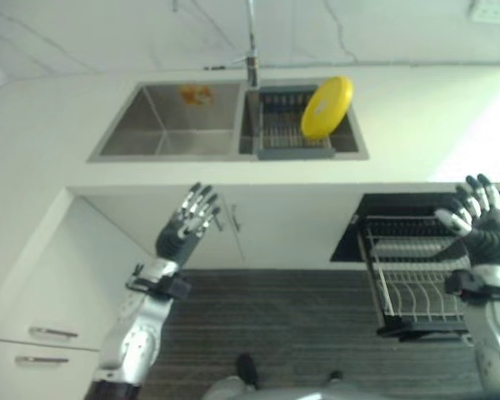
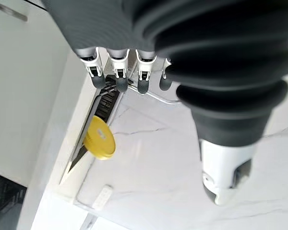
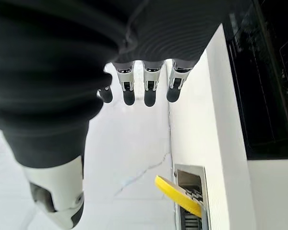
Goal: Place the dishes in the dishwasher.
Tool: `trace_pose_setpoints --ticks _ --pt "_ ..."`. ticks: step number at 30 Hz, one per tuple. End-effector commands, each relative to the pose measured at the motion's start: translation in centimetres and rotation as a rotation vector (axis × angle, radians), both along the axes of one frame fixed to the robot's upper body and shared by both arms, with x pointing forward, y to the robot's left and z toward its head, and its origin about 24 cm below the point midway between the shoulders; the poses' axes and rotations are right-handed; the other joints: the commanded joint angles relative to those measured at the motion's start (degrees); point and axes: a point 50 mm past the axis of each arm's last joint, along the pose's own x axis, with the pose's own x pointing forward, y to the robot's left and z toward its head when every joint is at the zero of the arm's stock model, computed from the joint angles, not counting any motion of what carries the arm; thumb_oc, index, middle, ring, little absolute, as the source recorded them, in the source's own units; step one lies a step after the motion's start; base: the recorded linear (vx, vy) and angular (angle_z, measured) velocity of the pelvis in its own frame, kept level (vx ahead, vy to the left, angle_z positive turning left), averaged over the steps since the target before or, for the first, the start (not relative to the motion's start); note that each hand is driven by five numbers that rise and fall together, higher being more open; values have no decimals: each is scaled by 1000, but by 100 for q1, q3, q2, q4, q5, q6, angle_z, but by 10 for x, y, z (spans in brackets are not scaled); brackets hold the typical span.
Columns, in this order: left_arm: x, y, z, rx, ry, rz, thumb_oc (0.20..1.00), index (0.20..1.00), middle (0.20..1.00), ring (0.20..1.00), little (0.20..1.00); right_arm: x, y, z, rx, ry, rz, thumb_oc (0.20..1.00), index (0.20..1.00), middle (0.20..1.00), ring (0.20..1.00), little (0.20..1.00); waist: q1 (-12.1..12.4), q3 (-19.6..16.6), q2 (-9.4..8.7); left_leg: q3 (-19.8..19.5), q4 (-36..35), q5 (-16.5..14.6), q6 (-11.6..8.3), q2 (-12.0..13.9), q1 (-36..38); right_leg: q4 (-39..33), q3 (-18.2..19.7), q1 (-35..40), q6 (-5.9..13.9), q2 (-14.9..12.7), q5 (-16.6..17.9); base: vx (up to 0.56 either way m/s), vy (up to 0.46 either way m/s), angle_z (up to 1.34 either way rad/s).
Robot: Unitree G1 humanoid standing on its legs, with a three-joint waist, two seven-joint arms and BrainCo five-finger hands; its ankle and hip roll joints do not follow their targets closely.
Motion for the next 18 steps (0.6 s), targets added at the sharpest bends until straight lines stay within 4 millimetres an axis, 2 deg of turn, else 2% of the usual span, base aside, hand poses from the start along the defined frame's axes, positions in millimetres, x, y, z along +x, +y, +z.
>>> trace_pose_setpoints --ticks 1,2,3,5,7,8,9,10,11,12,15,17,18 --pt "-1 2 23 9 -120 -23 1000 1000 1000 1000 1000 3 -7 24 -24 -116 -25 1000 1000 1000 1000 1000 107 -258 -7 -112 37 -287 -274 340 -134 853 -90 -183 20 390 -108 103 162 18" --pt "-2 2 22 20 -123 -24 1000 1000 1000 1000 1000 3 -6 22 -21 -115 -20 1000 1000 1000 1000 1000 115 -240 -16 -140 37 -295 -241 322 -118 1182 -82 -313 48 378 4 93 140 13" --pt "-4 2 22 27 -123 -30 1000 1000 1000 1000 1000 1 -5 20 -25 -110 -12 1000 1000 1000 1000 1000 107 -186 1 -232 37 -323 -195 317 -66 1831 -27 -648 90 410 228 80 96 6" --pt "-4 2 21 22 -114 -26 1000 1000 1000 1000 1000 0 -2 16 -22 -100 3 1000 1000 1000 1000 1000 73 -135 14 -296 37 -371 -194 346 -14 2148 -12 -1019 72 510 292 88 15 -7" --pt "-2 3 24 35 -117 -14 1000 1000 1000 1000 1000 0 -1 14 -17 -95 11 1000 1000 1000 1000 1000 8 -81 10 -391 37 -376 -263 374 43 1748 -174 -1193 -33 661 158 95 -96 2" --pt "1 3 29 40 -128 -17 1000 1000 1000 1000 1000 1 -1 15 -8 -99 11 1000 1000 1000 1000 1000 -10 -66 -17 -413 37 -418 -317 348 110 1157 -350 -1279 -76 617 139 134 -174 9" --pt "3 8 32 51 -141 -28 1000 1000 1000 1000 1000 -2 -2 15 -3 -103 -3 1000 1000 1000 1000 1000 -18 -26 -58 -410 37 -452 -315 297 168 1089 -493 -1242 -23 457 412 179 -180 10" --pt "2 9 30 51 -142 -25 1000 1000 1000 1000 1000 -4 -1 13 1 -100 -7 1000 1000 1000 1000 1000 -46 54 -110 -425 37 -482 -225 202 255 1392 -452 -1347 47 348 758 190 -129 24" --pt "-2 8 27 40 -142 -7 1000 1000 1000 1000 1000 -4 1 10 4 -99 -2 1000 1000 1000 1000 1000 -124 156 -69 -481 37 -529 -221 178 434 1561 -303 -1508 83 324 958 181 -111 33" --pt "0 8 28 17 -143 5 1000 1000 1000 1000 1000 -2 2 8 6 -101 -8 1000 1000 1000 1000 1000 -189 196 24 -633 37 -577 -225 193 547 1574 -147 -1626 68 402 882 140 -129 37" --pt "4 5 29 -8 -138 -6 1000 1000 1000 1000 1000 5 2 10 15 -111 -28 1000 1000 1000 1000 1000 -167 153 20 -740 37 -659 -196 145 647 1379 -182 -1504 61 423 873 96 -190 24" --pt "5 0 27 0 -122 -26 1000 1000 1000 1000 1000 8 3 9 32 -102 -45 1000 1000 1000 1000 1000 -179 73 20 -767 37 -689 -186 124 680 1182 -128 -1291 26 534 711 96 -171 10" --pt "5 -3 25 -1 -106 -29 1000 1000 1000 1000 1000 9 4 6 26 -82 -40 1000 1000 1000 1000 1000 -196 -12 36 -722 37 -685 -164 122 677 1028 -87 -1081 -20 636 496 85 -126 -3"
